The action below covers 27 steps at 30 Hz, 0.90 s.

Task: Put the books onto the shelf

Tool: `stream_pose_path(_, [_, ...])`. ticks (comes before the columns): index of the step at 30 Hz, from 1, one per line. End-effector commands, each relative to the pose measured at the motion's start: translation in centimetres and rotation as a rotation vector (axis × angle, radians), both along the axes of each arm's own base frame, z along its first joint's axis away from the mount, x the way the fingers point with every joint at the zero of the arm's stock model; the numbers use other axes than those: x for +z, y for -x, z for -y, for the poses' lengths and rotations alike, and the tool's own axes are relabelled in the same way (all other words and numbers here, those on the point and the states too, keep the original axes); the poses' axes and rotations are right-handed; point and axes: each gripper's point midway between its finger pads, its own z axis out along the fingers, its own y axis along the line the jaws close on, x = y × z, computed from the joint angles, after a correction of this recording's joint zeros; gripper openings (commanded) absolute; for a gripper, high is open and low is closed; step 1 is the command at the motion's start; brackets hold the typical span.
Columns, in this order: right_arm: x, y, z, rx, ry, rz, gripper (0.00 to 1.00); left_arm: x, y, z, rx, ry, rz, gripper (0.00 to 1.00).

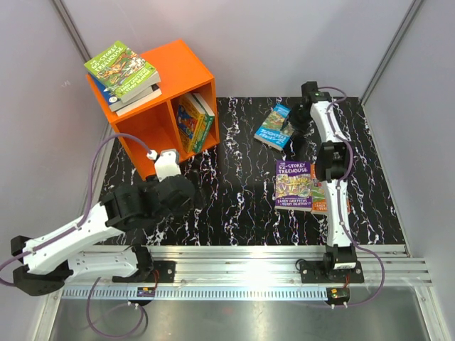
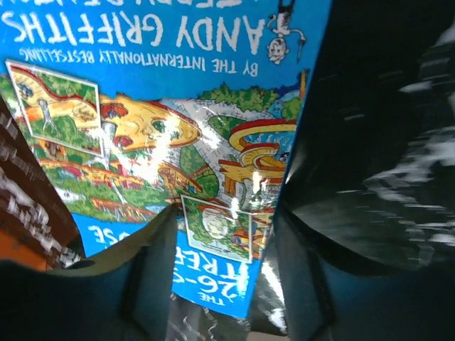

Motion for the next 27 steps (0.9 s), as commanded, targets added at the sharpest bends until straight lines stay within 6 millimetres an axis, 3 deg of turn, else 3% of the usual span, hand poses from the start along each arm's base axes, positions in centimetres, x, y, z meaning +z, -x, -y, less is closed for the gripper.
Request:
stream_pose_path(1, [-7.8, 8.6, -5.9, 0.23, 0.011, -0.321, 0.47, 2.1, -1.1, 2.2, -0.086, 0.111, 0.05, 0.99])
stream_pose_path(2, [-7.8, 9.3, -7.2, 0.27, 0.029, -0.324, 0.31, 2.2, -1.2, 2.2, -0.087, 0.116, 0.051, 0.99])
stream_pose_path(5, [-7.9, 10.1, -7.4, 0.322, 0.092, -0.321, 0.04, 2.3, -1.3, 2.1, -0.098, 0.111, 0.049, 0.99])
stream_pose_path(6, [-7.9, 10.6, -7.7, 0.338, 0.102, -0.336, 0.0, 2.3, -1.2, 2.0, -0.1, 0.109, 0.048, 0.99])
stream_pose_path(10, [-6.5, 11.5, -9.5, 0.388, 0.086, -0.324, 0.0, 2.0, -0.6, 1.6, -0.105, 0.123, 0.035, 0.99])
stream_pose_path(11, [-6.6, 12.6, -9.9, 0.405, 0.087, -0.347, 0.0, 2.0, -0.5, 1.5, -0.103, 0.13, 0.034, 0.99])
stream_pose_path(14, [-3.0, 14.7, -12.0, 0.467, 0.094, -0.314, 0.0, 2.1, -0.3, 1.1, -0.097, 0.156, 0.043, 0.99])
stream_pose_path(16, [-1.9, 16.0, -13.2, 0.498, 0.095, -0.292, 0.0, 2.1, -0.2, 0.9, -0.092, 0.165, 0.047, 0.99])
stream_pose_path(18, [-0.3, 18.1, -13.2, 0.504, 0.084, -0.281, 0.0, 1.8, -0.1, 0.9, -0.101, 0.158, 0.044, 0.99])
stream_pose_path(19, [-0.9, 20.2, -12.6, 0.506, 0.088, -0.329, 0.0, 1.8, -0.1, 1.2, -0.113, 0.164, 0.039, 0.99])
stream_pose_path(20, [1.3, 20.9, -13.1, 0.523, 0.083, -0.281, 0.0, 1.5, -0.1, 1.4, -0.121, 0.16, 0.035, 0.99])
stream_pose_path(21, [1.7, 21.7, -13.2, 0.53, 0.078, -0.273, 0.0, 0.9, -0.1, 1.6, -0.134, 0.14, 0.023, 0.99])
stream_pose_path(22, [1.2, 23.8, -12.8, 0.542, 0.079, -0.315, 0.0, 0.8, -0.1, 2.3, -0.156, 0.148, 0.014, 0.99])
stream_pose_path(23, [3.0, 25.1, -13.7, 0.573, 0.071, -0.279, 0.0, 0.3, -0.2, 2.8, -0.17, 0.139, 0.002, 0.99])
stream_pose_path(25, [3.2, 28.3, -14.0, 0.61, 0.06, -0.311, 0.0, -0.5, -0.3, 4.2, -0.215, 0.144, -0.007, 0.99])
stream_pose_path(27, [5.2, 31.3, -15.6, 0.684, 0.026, -0.281, 0.0, -2.5, -0.5, 5.1, -0.238, 0.115, -0.041, 0.99])
